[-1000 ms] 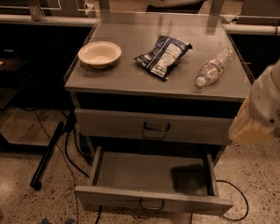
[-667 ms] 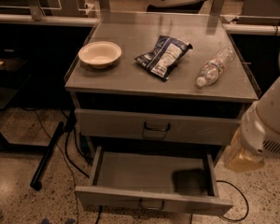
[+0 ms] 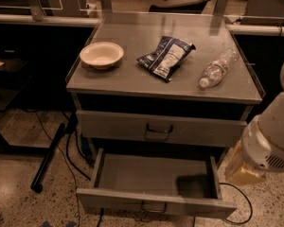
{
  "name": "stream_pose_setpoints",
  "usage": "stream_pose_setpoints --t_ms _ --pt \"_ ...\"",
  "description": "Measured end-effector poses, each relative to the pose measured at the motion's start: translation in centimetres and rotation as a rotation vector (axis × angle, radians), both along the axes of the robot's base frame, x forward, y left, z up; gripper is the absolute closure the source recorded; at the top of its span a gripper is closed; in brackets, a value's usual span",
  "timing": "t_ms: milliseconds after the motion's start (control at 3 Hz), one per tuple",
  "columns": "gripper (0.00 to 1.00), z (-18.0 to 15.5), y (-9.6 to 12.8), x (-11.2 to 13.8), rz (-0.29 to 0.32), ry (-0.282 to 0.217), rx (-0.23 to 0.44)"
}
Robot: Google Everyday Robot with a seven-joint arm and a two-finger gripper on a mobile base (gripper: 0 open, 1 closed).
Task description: Close middle drawer
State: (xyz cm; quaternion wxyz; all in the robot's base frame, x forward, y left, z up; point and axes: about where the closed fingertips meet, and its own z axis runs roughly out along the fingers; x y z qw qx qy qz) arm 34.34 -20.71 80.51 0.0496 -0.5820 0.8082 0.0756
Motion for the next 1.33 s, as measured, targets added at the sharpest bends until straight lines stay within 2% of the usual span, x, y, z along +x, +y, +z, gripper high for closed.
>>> stream_pose_setpoints --t_ms 333,667,1000,1333 --pt "1.00 -7.2 0.2 -2.5 -0.019 0.096 0.034" --pt "1.00 -15.0 -0.5 -5.6 -0.047 0.201 0.022" --pt "1.00 -14.8 -0.5 -5.6 -0.047 0.198 0.022" --pt "1.00 -16.7 -0.4 -5.8 -0.062 0.221 0.045"
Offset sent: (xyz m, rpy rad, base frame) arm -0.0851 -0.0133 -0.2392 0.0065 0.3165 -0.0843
